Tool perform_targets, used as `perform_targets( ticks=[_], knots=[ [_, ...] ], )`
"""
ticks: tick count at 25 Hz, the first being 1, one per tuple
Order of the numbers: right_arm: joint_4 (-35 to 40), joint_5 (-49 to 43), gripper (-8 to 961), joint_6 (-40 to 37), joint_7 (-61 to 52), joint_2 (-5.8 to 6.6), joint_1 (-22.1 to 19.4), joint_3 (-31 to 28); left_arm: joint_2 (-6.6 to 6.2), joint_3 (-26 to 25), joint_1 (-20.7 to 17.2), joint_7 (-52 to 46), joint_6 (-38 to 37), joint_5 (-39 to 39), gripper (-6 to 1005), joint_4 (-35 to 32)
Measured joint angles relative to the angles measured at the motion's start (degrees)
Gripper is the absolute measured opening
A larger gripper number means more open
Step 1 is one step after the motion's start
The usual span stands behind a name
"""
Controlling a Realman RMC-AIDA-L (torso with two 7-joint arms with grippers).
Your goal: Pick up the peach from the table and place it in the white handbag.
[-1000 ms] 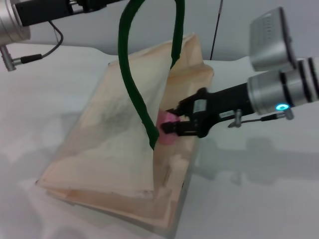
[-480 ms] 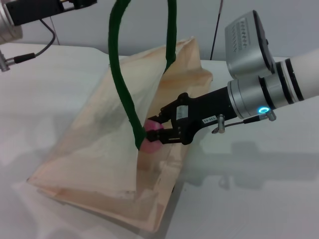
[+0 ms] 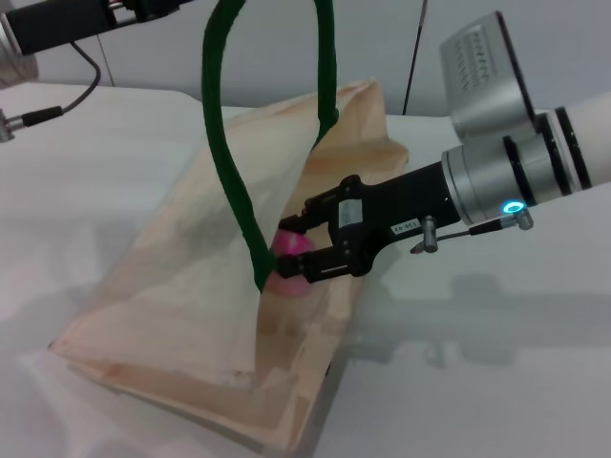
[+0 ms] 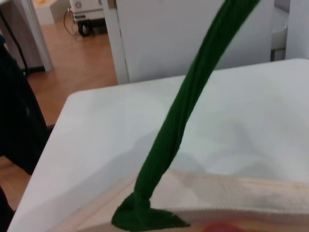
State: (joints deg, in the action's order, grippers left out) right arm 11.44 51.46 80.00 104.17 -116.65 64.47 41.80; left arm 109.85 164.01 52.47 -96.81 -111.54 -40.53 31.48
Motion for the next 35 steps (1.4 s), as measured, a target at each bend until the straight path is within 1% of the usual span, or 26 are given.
perform_targets(
  ticks=[3,4,5,6,9,14,18,19,20,21,27,31,32,33,35],
  knots=[
    [1.9,1.0,445,1.5,-0.5,0.09,-1.2,0.0,-0.06,0.0,-0.4,0.0,0.3,-0.1,84,0.0],
    [2.7,1.4,483,2.0,-0.8,0.15,-1.8,0.0,-0.07,0.0,-0.5,0.0,0.5,-0.1,84,0.0],
    [5.2,2.3,522,2.5,-2.2,0.22,-3.2,0.0,-0.07,0.0,-0.6,0.0,1.0,-0.1,84,0.0],
    [5.2,2.3,560,2.5,-2.2,0.22,-3.2,0.0,-0.07,0.0,-0.7,0.0,1.5,-0.1,84,0.0],
    [10.4,2.7,676,2.2,-6.0,0.35,-6.3,0.1,-0.08,-0.1,-1.2,-0.4,3.2,-0.6,82,0.0],
    [20.1,3.6,817,-1.3,-12.4,0.37,-13.1,0.0,-0.06,-0.1,-2.1,-0.2,4.2,-1.4,85,-0.1],
    [24.7,5.8,818,-4.1,-14.8,0.37,-17.4,-0.1,0.04,-0.1,-3.0,-0.1,5.7,-2.1,90,-0.1],
    [25.5,6.9,818,-4.7,-14.9,0.37,-18.3,-0.1,0.1,-0.1,-3.2,-0.1,6.3,-2.3,92,-0.1],
    [26.8,9.3,818,-5.5,-15.0,0.37,-20.1,-0.1,0.13,-0.1,-3.3,-0.1,6.7,-2.4,93,-0.1],
    [26.8,9.3,818,-5.5,-15.0,0.37,-20.1,-0.1,0.25,-0.1,-3.6,-0.1,7.5,-2.8,94,-0.1],
    [29.4,16.8,817,-6.7,-13.1,0.37,-24.6,-0.1,1.4,-0.1,-5.5,0.8,12.2,-5.7,102,-0.2],
    [29.5,24.2,816,-6.9,-8.6,0.36,-27.5,-0.1,2.04,-0.2,-6.7,3.3,13.8,-7.3,249,-0.2],
    [29.0,28.9,816,-6.9,-5.2,0.32,-29.1,-0.1,2.36,-0.2,-7.2,4.6,13.9,-8.5,286,-0.2],
    [29.0,28.9,816,-6.9,-5.2,0.32,-29.1,-0.1,2.71,-0.2,-7.7,6.1,14.0,-9.8,365,-0.2],
    [28.1,33.2,815,-6.9,-1.6,0.26,-30.4,-0.1,3.62,-0.2,-8.7,9.4,14.1,-12.2,523,-0.2]
  ],
)
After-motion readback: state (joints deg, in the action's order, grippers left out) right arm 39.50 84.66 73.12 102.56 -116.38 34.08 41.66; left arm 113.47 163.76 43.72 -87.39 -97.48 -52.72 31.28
